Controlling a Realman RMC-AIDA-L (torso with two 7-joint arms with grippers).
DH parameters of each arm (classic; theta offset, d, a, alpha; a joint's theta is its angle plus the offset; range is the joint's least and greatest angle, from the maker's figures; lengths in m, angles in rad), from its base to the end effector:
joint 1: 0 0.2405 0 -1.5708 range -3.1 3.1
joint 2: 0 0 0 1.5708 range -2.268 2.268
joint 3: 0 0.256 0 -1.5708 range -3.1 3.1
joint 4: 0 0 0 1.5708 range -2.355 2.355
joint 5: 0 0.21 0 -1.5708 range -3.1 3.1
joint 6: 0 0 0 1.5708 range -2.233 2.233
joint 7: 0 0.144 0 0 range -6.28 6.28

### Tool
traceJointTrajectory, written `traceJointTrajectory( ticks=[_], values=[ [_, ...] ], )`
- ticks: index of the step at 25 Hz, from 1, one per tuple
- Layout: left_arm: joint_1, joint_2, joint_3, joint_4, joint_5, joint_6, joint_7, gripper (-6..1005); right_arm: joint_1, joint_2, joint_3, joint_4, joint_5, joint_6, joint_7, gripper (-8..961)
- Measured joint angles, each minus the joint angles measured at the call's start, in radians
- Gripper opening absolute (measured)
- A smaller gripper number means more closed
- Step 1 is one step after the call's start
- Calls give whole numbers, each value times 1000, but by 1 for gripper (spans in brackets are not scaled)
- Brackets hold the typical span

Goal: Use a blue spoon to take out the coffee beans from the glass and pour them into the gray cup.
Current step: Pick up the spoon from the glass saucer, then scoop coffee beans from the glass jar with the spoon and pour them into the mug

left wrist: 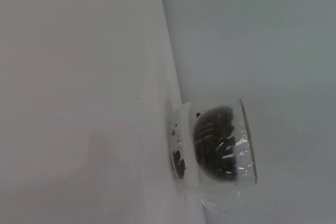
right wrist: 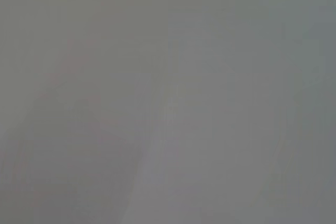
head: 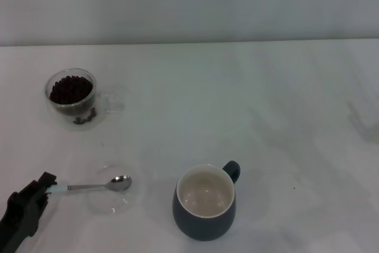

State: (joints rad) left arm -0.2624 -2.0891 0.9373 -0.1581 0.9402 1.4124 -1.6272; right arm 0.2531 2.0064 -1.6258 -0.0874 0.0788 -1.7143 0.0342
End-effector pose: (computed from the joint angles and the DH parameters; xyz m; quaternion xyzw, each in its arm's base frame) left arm -0.3601 0.2056 -0.0634 -0.4438 -0.7086 -0.5134 0.1934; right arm 0.3408 0.2518 0.0604 -0.6638 0.0031 0.3303 0.6710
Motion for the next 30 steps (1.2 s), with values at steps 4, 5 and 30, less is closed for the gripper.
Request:
traceJointTrajectory(
  ticks=[4, 5, 30],
  values=[
    [-4, 0, 0, 2, 0, -2, -2, 191, 0, 0, 0, 0, -2, 0, 0, 731],
    [-4, 0, 0, 2, 0, -2, -2, 176, 0, 0, 0, 0, -2, -1, 0, 731],
    [110, 66, -5, 354, -16, 100, -90, 130, -2, 3, -72, 0, -8, -15, 0, 733]
  ],
)
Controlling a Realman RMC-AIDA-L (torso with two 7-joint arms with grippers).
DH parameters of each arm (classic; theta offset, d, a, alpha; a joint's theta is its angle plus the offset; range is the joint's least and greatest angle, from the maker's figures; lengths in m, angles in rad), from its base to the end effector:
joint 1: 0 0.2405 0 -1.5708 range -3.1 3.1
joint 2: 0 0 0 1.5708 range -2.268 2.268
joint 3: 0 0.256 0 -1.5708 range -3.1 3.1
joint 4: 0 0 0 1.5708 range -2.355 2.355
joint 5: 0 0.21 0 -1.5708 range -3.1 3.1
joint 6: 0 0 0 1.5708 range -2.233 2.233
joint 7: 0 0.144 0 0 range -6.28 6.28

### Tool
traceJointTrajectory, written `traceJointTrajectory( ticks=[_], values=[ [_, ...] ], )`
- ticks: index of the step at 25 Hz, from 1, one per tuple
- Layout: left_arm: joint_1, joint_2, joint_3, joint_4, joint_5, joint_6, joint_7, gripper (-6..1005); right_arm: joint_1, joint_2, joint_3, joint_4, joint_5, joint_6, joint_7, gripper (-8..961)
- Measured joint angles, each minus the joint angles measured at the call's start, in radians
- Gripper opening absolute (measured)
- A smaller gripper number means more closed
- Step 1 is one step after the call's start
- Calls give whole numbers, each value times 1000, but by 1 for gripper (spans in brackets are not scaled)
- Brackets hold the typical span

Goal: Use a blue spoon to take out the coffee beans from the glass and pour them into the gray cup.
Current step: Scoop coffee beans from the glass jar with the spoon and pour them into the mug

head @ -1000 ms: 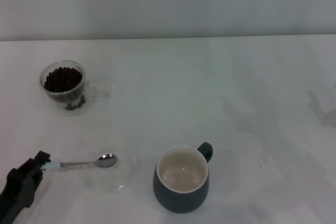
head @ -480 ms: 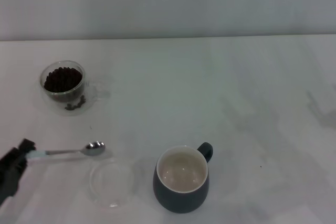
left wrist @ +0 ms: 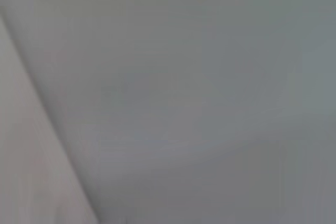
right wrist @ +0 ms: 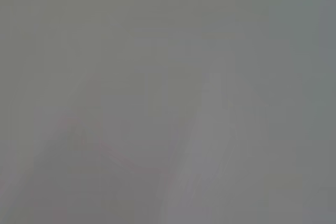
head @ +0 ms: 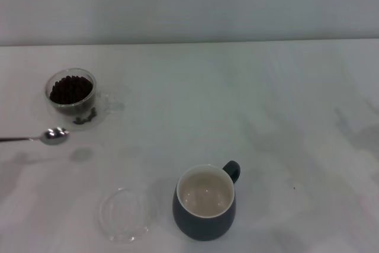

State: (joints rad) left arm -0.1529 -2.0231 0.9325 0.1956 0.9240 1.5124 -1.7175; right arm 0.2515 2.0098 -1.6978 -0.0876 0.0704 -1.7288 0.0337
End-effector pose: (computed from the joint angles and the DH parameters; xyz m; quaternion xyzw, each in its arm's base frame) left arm -0.3701 0.2297 0.0278 -0.5146 -0.5906 -0.5770 0.2314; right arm 0.3338 0.2486 0.0485 -0.6875 -0.0061 0.3405 0.6414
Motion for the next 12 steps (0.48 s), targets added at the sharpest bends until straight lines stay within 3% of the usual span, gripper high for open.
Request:
traceJointTrajectory(
  ticks=[3, 12],
  values=[
    [-15, 47, -2, 22, -1, 3, -29, 130, -1, 1, -23, 0, -5, -25, 0, 733],
    [-53, 157, -9, 128, 5, -6, -146, 130, -3, 1, -106, 0, -9, -80, 3, 733]
  ],
)
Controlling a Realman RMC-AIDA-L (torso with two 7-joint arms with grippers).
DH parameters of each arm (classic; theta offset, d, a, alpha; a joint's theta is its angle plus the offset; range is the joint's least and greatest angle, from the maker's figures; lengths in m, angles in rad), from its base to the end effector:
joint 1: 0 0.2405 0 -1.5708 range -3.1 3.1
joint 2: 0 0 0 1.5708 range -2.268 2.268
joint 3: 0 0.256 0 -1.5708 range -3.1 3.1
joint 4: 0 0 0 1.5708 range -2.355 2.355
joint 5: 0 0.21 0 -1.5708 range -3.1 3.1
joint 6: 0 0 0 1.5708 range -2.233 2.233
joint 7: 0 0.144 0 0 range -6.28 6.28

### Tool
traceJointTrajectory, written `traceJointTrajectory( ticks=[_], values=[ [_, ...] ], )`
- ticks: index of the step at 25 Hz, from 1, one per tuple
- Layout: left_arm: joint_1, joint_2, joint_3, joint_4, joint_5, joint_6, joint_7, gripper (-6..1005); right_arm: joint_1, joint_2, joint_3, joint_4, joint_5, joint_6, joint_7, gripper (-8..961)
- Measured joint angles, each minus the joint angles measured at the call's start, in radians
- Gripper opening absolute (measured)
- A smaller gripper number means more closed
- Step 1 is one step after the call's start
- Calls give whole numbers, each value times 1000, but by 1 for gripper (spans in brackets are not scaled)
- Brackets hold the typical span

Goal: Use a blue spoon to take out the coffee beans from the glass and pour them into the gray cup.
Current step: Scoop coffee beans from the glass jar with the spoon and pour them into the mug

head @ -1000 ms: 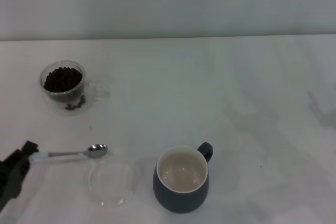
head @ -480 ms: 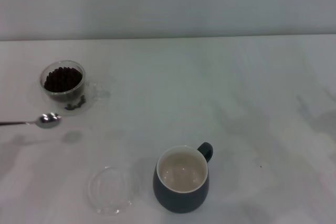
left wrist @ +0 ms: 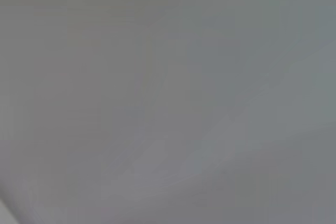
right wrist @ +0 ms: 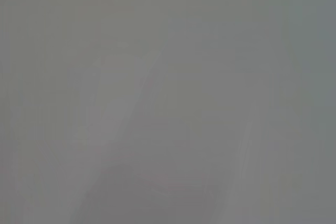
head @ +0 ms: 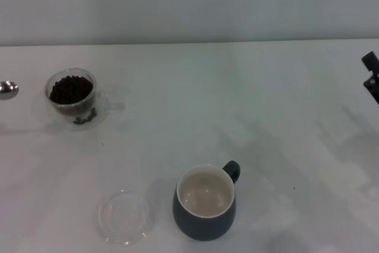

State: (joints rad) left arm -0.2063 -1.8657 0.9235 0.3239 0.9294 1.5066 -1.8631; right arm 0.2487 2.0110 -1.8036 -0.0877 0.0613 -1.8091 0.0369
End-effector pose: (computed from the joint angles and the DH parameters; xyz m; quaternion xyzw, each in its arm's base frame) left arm -0.3697 0.2716 0.1130 -0.5688 -0.5419 -0.5724 0.2350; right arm 0.3187 0.2381 0.0372 -0.7092 -0.0363 0.3761 0.5952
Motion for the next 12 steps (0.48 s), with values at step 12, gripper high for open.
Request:
traceJointTrajectory(
  ticks=[12],
  values=[
    [-130, 92, 0, 111, 228, -248, -211, 130, 5, 2, -83, -17, 0, 1, 4, 733]
  ],
)
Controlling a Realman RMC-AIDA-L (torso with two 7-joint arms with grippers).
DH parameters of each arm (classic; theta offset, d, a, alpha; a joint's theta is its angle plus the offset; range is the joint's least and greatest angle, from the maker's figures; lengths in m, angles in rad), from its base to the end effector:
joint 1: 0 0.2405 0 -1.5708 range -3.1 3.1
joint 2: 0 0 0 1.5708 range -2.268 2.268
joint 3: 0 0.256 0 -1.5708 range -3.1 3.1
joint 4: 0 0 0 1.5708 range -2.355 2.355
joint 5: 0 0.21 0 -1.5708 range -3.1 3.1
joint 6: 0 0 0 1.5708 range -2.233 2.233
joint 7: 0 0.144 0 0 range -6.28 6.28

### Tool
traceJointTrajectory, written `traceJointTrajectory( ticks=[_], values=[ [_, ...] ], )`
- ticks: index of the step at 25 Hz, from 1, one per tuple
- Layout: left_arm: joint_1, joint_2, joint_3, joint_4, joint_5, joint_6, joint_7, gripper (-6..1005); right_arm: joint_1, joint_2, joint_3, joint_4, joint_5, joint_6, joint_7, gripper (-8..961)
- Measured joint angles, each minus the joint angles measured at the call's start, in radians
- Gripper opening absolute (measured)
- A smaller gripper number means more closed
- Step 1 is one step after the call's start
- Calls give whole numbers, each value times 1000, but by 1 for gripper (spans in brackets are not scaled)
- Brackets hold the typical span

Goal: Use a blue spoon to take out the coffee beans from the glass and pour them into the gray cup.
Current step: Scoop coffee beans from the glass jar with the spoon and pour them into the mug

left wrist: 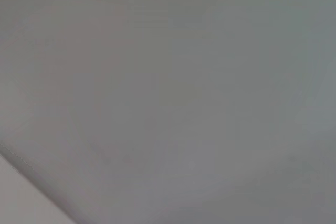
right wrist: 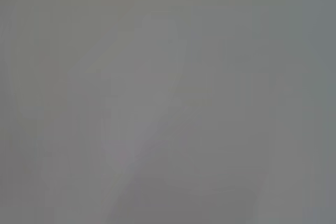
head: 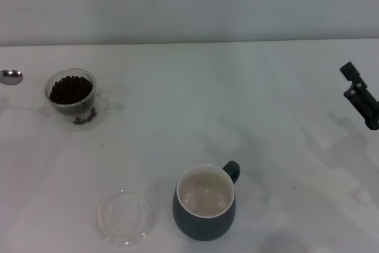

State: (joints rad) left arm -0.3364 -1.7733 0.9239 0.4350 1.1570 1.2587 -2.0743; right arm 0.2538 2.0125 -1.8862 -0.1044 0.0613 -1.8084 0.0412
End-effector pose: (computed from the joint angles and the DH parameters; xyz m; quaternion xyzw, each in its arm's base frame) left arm -0.3610 0.3392 0.1420 -0.6044 -0.5885 -0.4716 0.2567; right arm 0.3095 0.2375 0.0257 -0.7298 -0.0446 0.3903 0.5595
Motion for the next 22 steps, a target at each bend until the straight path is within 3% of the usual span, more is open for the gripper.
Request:
traceJointTrajectory(
  ticks=[11, 22],
  values=[
    [-171, 57, -2, 129, 389, -97, -213, 130, 1, 0, -70, -27, 0, 8, 2, 733],
    [-304, 55, -4, 176, 654, -135, -297, 130, -4, 2, -111, -27, 0, 9, 39, 733]
  ],
)
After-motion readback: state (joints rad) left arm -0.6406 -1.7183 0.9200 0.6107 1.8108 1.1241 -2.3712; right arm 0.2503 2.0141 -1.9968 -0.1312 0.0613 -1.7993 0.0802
